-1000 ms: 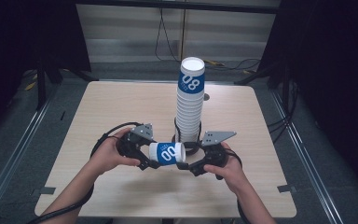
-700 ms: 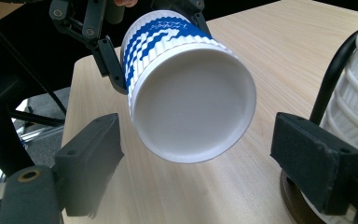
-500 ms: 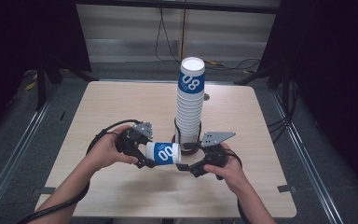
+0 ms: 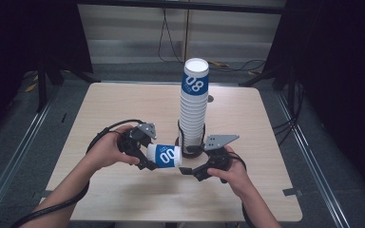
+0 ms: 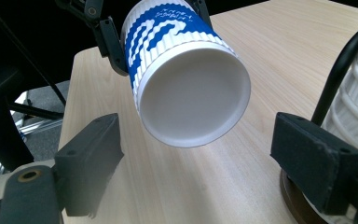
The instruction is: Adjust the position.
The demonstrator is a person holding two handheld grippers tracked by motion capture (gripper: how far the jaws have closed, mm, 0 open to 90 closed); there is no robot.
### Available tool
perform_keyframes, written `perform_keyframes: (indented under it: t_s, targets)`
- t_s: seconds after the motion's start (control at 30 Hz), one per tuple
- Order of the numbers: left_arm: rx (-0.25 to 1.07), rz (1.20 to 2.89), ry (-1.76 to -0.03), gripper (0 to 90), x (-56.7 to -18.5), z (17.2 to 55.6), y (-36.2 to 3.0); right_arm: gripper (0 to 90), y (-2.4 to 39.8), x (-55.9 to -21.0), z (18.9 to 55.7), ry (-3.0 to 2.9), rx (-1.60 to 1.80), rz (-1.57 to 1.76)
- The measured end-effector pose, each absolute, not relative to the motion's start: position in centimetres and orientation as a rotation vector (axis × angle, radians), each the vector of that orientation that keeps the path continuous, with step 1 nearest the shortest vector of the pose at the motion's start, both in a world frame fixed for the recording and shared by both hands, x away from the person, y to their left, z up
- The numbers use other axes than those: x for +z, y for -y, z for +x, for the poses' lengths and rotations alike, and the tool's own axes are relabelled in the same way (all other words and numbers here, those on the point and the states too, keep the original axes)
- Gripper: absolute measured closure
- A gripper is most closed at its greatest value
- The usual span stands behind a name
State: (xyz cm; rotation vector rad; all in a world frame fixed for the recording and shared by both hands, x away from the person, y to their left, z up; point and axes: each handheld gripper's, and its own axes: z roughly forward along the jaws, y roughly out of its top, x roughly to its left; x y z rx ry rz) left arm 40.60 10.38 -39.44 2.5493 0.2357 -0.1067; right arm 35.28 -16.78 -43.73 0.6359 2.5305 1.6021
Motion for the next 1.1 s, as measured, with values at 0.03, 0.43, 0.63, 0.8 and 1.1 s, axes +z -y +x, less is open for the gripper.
perform_keyframes:
  t_s: [0.03, 0.43, 0.63, 0.8, 1.1]
  targets:
    - [-0.106, 2.554, -0.232, 20.1, -39.4, 40.6, -10.4, 15.6, 16.8, -43.7, 35.3, -2.532, 1.601, 0.635]
    - [-0.128, 2.61, -0.232, 20.0, -39.1, 40.8, -10.2, 15.6, 16.7, -43.7, 35.2, -2.539, 1.586, 0.623]
    - [-0.138, 2.653, -0.228, 20.0, -38.9, 40.9, -10.0, 15.6, 16.7, -43.7, 35.2, -2.543, 1.582, 0.613]
    - [-0.147, 2.677, -0.237, 20.0, -38.9, 40.9, -9.8, 15.6, 16.6, -43.7, 35.2, -2.548, 1.57, 0.598]
    - [-0.143, 2.736, -0.219, 19.9, -39.2, 40.7, -9.0, 15.6, 16.3, -43.7, 35.1, -2.559, 1.565, 0.578]
